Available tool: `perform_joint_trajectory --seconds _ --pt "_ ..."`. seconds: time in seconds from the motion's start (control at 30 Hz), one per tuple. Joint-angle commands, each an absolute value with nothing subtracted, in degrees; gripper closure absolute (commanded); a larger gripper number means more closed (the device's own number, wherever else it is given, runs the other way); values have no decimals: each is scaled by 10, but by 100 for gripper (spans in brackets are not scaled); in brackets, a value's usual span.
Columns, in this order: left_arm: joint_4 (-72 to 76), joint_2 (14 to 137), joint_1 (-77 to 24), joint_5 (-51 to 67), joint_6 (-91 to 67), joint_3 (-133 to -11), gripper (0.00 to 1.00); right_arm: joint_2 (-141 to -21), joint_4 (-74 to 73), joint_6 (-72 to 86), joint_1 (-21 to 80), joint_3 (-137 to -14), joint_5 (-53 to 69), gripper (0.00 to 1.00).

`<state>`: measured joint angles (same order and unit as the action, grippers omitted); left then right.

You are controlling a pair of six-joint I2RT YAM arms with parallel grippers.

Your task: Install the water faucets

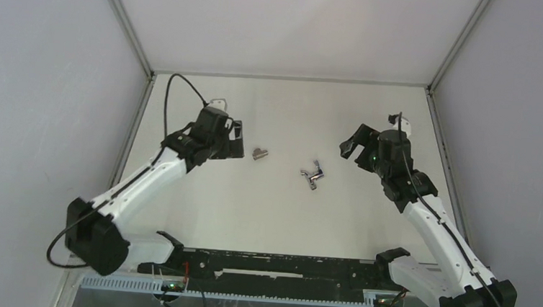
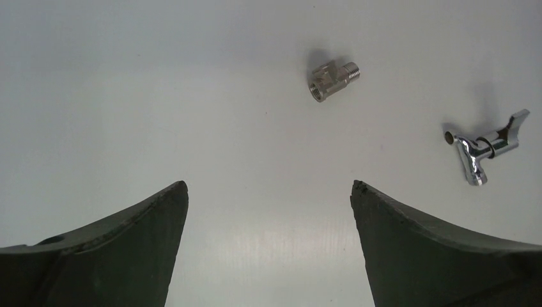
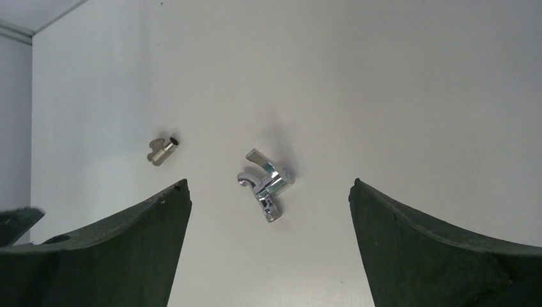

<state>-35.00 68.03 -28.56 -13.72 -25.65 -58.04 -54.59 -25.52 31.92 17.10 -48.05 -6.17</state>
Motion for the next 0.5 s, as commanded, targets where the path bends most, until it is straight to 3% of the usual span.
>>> perform_joint_trajectory --seconds 0.0,0.47 --pt "-380 767 -289 -148 -316 -655 1 -564 -198 325 206 -479 -54 0" --pt "-376 1041 -294 -75 -400 -812 24 -566 -209 351 259 -479 -68 0"
